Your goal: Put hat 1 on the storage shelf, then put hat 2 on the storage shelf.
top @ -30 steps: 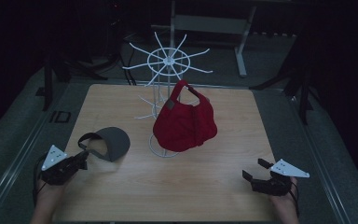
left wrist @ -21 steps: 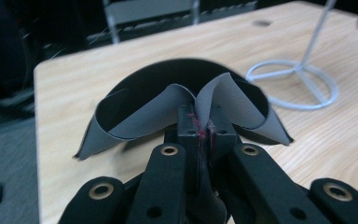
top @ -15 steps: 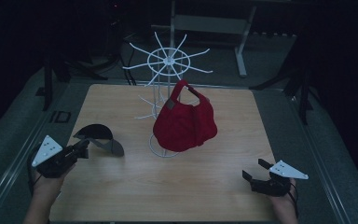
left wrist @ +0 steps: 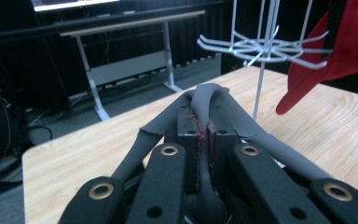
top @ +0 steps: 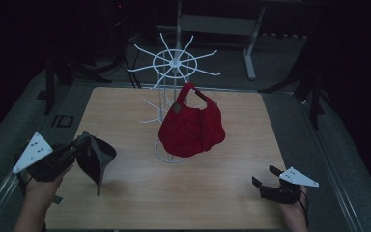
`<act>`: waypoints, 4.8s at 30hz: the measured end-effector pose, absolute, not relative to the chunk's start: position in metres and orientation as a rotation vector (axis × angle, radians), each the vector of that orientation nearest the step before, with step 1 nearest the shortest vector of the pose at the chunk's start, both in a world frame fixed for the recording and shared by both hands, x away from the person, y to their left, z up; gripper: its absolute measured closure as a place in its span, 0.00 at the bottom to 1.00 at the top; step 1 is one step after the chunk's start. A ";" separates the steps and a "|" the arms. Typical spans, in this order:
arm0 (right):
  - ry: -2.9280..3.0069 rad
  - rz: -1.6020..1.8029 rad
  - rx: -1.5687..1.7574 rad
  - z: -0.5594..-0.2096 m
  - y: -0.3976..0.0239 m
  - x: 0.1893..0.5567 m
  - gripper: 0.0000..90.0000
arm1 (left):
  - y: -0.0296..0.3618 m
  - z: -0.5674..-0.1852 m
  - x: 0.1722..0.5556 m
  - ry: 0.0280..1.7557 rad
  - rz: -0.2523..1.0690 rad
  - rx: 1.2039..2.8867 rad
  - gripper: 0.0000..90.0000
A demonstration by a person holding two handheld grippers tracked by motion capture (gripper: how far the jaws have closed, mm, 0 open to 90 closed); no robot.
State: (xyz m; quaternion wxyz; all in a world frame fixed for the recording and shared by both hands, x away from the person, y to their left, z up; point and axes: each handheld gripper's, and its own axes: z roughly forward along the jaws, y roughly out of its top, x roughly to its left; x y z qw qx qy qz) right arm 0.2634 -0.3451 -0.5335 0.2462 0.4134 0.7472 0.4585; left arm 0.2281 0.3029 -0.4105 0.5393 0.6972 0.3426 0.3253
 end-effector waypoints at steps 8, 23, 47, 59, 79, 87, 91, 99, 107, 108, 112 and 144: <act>2.032 1.266 1.129 -0.533 -0.346 0.263 0.16 | 0.293 -0.387 0.233 0.746 0.757 1.637 0.97; 2.052 1.265 1.125 -0.535 -0.345 0.262 0.16 | 0.270 -0.333 0.242 0.623 0.760 1.630 0.97; 2.054 1.269 1.130 -0.535 -0.347 0.261 0.16 | 0.228 -0.256 0.272 0.514 0.835 1.648 0.97; 2.059 1.260 1.133 -0.536 -0.348 0.260 0.16 | 0.206 -0.236 0.291 0.478 0.824 1.662 0.97; 2.053 1.264 1.143 -0.537 -0.350 0.260 0.16 | 0.195 -0.272 0.298 0.452 0.723 1.761 0.97; 2.046 1.268 1.143 -0.536 -0.351 0.259 0.16 | 0.199 -0.286 0.299 0.488 0.694 1.734 0.89; 2.044 1.272 1.144 -0.536 -0.352 0.259 0.16 | 0.201 -0.290 0.296 0.473 0.672 1.728 0.76; 2.049 1.264 1.140 -0.537 -0.351 0.259 0.16 | 0.204 -0.301 0.292 0.498 0.635 1.715 0.65; 2.044 1.270 1.143 -0.536 -0.352 0.259 0.16 | 0.210 -0.311 0.284 0.508 0.620 1.687 0.62; 2.044 1.268 1.143 -0.536 -0.352 0.259 0.16 | 0.210 -0.313 0.284 0.510 0.614 1.682 0.62; 2.048 1.268 1.139 -0.536 -0.351 0.259 0.16 | 0.213 -0.318 0.279 0.517 0.610 1.676 0.62; 2.053 1.258 1.142 -0.538 -0.350 0.259 0.16 | 0.247 -0.414 0.253 0.640 0.560 1.748 0.62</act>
